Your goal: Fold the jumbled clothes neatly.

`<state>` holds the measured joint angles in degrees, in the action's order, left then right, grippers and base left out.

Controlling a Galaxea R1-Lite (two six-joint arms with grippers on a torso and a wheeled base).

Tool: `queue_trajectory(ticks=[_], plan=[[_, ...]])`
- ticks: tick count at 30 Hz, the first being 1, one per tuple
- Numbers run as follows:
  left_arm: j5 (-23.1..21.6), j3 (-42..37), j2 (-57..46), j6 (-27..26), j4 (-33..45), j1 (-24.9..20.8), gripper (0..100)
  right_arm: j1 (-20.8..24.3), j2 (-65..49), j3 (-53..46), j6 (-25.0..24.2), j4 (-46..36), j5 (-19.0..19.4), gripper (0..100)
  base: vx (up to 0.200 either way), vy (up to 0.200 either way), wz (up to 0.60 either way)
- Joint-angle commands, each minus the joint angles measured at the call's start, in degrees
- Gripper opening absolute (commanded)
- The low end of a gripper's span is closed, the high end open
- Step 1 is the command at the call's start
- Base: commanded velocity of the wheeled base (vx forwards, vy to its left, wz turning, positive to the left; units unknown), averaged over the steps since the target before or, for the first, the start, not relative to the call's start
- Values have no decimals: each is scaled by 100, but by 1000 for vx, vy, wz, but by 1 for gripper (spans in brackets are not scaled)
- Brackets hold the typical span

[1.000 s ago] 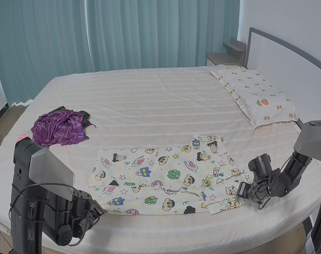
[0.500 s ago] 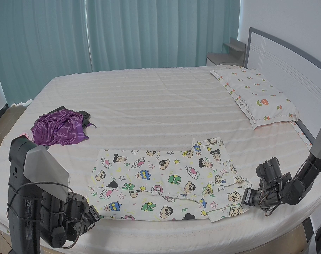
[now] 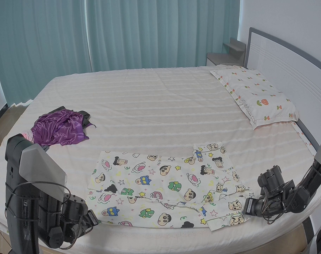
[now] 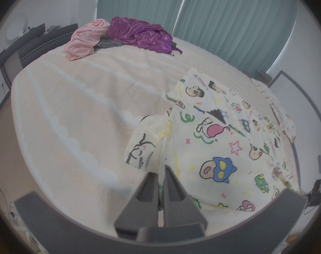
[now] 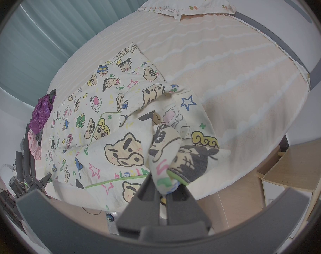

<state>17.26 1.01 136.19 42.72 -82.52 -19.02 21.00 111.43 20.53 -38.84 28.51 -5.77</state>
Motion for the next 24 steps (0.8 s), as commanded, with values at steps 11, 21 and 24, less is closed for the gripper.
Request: queue_trajectory(ticks=[11,21,24], plan=[[-30,-101,-515,-334,1300,-14,0,150,80,-313,96,5,14,0,0,0,0],[-162,-101,-568,-378,1581,-32,100,167,344,-278,105,67,58,0,0,0,0],[-188,-101,-550,-378,1519,-32,100,158,344,-286,105,67,128,0,0,0,0]])
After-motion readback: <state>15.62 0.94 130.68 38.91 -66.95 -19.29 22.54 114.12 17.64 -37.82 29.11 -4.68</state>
